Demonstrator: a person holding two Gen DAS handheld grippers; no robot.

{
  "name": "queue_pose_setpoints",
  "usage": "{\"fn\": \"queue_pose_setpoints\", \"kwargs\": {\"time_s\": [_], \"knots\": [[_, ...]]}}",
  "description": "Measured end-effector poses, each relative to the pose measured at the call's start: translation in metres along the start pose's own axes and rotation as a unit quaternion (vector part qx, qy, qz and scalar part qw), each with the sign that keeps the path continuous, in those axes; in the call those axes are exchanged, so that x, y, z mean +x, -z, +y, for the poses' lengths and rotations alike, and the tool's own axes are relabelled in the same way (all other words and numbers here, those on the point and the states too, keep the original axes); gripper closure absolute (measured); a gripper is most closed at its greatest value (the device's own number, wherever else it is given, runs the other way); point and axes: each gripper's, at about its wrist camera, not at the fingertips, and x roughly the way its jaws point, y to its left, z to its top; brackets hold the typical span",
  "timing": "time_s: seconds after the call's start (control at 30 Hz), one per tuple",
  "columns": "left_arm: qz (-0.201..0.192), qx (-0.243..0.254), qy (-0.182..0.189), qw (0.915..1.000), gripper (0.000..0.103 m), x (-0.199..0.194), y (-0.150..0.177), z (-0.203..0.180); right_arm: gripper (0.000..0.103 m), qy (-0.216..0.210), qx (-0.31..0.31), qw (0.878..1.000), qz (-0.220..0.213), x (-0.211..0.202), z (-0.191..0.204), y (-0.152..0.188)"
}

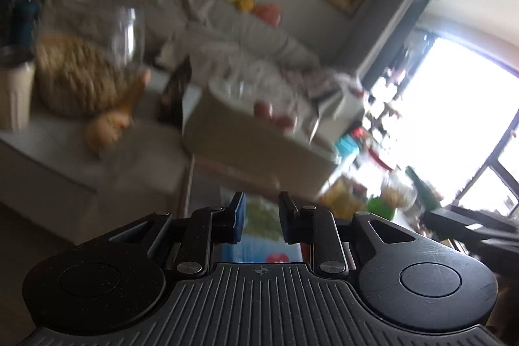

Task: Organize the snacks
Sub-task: 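Carry the candy bag into the pink box with the right tool while the left drops the seaweed packet there, then grasp the red spicy-strip packet with the left tool while the right reaches toward the round red-and-white pouch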

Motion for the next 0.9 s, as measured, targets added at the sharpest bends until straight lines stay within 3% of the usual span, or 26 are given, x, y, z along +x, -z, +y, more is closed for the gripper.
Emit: {"fn": "queue_pose_setpoints", "kwargs": {"time_s": [0.13, 0.2, 0.3, 0.4, 0.5, 0.6, 0.73, 0.9], "knots": [[-0.018, 0.004, 0.002, 0.9998, 0.078, -0.035, 0.005, -0.012, 0.045, -0.012, 0.008, 1.0, 0.004, 0.016, 0.003, -0.001], [-0.005, 0.006, -0.003, 1.0, 0.078, -0.041, 0.013, -0.017, 0.042, -0.034, 0.02, 0.999, 0.003, 0.027, 0.005, -0.002], [0.02, 0.011, 0.003, 0.9997, 0.078, -0.049, 0.025, -0.027, 0.026, -0.076, 0.034, 0.996, 0.031, 0.046, 0.009, -0.004], [0.035, 0.007, 0.024, 0.9991, 0.078, -0.063, 0.043, -0.034, 0.026, -0.111, 0.065, 0.99, 0.049, 0.053, 0.003, -0.003], [0.046, 0.008, 0.037, 0.9982, 0.078, -0.067, 0.056, -0.042, 0.026, -0.118, 0.069, 0.99, 0.038, 0.042, -0.003, 0.001], [0.076, 0.024, 0.049, 0.9956, 0.078, -0.063, 0.07, -0.056, 0.025, -0.093, 0.05, 0.994, 0.021, 0.019, -0.02, 0.012], [0.144, 0.053, 0.06, 0.9863, 0.078, -0.053, 0.095, -0.082, 0.023, -0.014, 0.058, 0.998, 0.016, -0.009, -0.066, 0.043], [0.184, 0.101, 0.086, 0.974, 0.078, -0.036, 0.132, -0.104, 0.023, 0.079, 0.127, 0.986, 0.07, -0.009, -0.127, 0.098]]}}
